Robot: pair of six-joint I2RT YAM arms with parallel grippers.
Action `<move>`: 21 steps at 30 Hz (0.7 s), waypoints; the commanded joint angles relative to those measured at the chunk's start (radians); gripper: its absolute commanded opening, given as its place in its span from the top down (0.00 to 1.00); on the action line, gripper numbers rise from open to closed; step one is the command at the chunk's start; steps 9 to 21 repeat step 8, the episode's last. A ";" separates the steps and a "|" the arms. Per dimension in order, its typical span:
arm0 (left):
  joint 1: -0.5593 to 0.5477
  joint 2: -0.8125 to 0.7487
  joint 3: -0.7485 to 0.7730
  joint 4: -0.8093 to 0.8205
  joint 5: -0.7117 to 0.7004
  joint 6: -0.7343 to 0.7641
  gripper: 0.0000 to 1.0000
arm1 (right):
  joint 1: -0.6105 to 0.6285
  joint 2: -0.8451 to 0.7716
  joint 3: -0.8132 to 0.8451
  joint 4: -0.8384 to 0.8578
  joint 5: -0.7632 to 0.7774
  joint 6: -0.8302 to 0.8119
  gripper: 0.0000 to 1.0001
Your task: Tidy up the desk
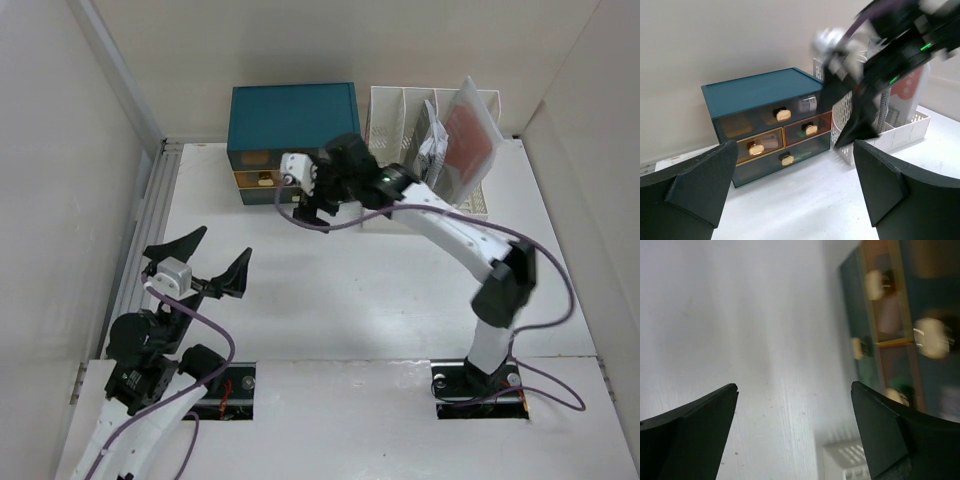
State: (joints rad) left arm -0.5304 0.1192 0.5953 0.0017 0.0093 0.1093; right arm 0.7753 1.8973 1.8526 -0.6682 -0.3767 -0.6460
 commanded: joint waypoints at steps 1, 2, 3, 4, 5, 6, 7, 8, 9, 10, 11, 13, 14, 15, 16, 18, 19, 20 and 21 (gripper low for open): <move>-0.005 0.025 -0.006 0.037 -0.015 -0.017 0.00 | -0.004 -0.264 -0.106 0.203 0.145 0.182 0.00; -0.005 0.025 -0.006 0.037 -0.015 -0.017 0.00 | -0.004 -0.317 -0.145 0.255 0.257 0.209 0.00; -0.005 0.025 -0.006 0.037 -0.015 -0.017 0.00 | -0.004 -0.366 -0.177 0.298 0.319 0.232 0.00; -0.005 0.025 -0.006 0.037 -0.015 -0.026 0.00 | -0.004 -0.416 -0.247 0.387 0.388 0.271 0.00; -0.005 0.034 -0.006 0.037 -0.015 -0.026 0.00 | -0.004 -0.514 -0.285 0.433 0.471 0.346 0.00; -0.005 0.034 -0.006 0.046 -0.015 -0.026 0.00 | -0.014 -0.561 -0.318 0.465 0.586 0.347 0.00; -0.005 0.046 -0.015 0.046 -0.015 -0.026 0.00 | -0.031 -0.604 -0.346 0.481 0.587 0.338 0.00; -0.005 0.046 -0.015 0.046 -0.015 -0.037 0.00 | -0.056 -0.689 -0.402 0.504 0.602 0.362 0.00; -0.005 0.046 -0.015 0.046 -0.015 -0.037 0.00 | -0.056 -0.689 -0.402 0.504 0.602 0.362 0.00; -0.005 0.046 -0.015 0.046 -0.015 -0.037 0.00 | -0.056 -0.689 -0.402 0.504 0.602 0.362 0.00; -0.005 0.046 -0.015 0.046 -0.015 -0.037 0.00 | -0.056 -0.689 -0.402 0.504 0.602 0.362 0.00; -0.005 0.046 -0.015 0.046 -0.015 -0.037 0.00 | -0.056 -0.689 -0.402 0.504 0.602 0.362 0.00; -0.005 0.046 -0.015 0.046 -0.015 -0.037 0.00 | -0.056 -0.689 -0.402 0.504 0.602 0.362 0.00; -0.005 0.046 -0.015 0.046 -0.015 -0.037 0.00 | -0.056 -0.689 -0.402 0.504 0.602 0.362 0.00; -0.005 0.046 -0.015 0.046 -0.015 -0.037 0.00 | -0.056 -0.689 -0.402 0.504 0.602 0.362 0.00; -0.005 0.046 -0.015 0.046 -0.015 -0.037 0.00 | -0.056 -0.689 -0.402 0.504 0.602 0.362 0.00; -0.005 0.046 -0.015 0.046 -0.015 -0.037 0.00 | -0.056 -0.689 -0.402 0.504 0.602 0.362 0.00; -0.005 0.046 -0.015 0.046 -0.015 -0.037 0.00 | -0.056 -0.689 -0.402 0.504 0.602 0.362 0.00; -0.005 0.046 -0.015 0.046 -0.015 -0.037 0.00 | -0.056 -0.689 -0.402 0.504 0.602 0.362 0.00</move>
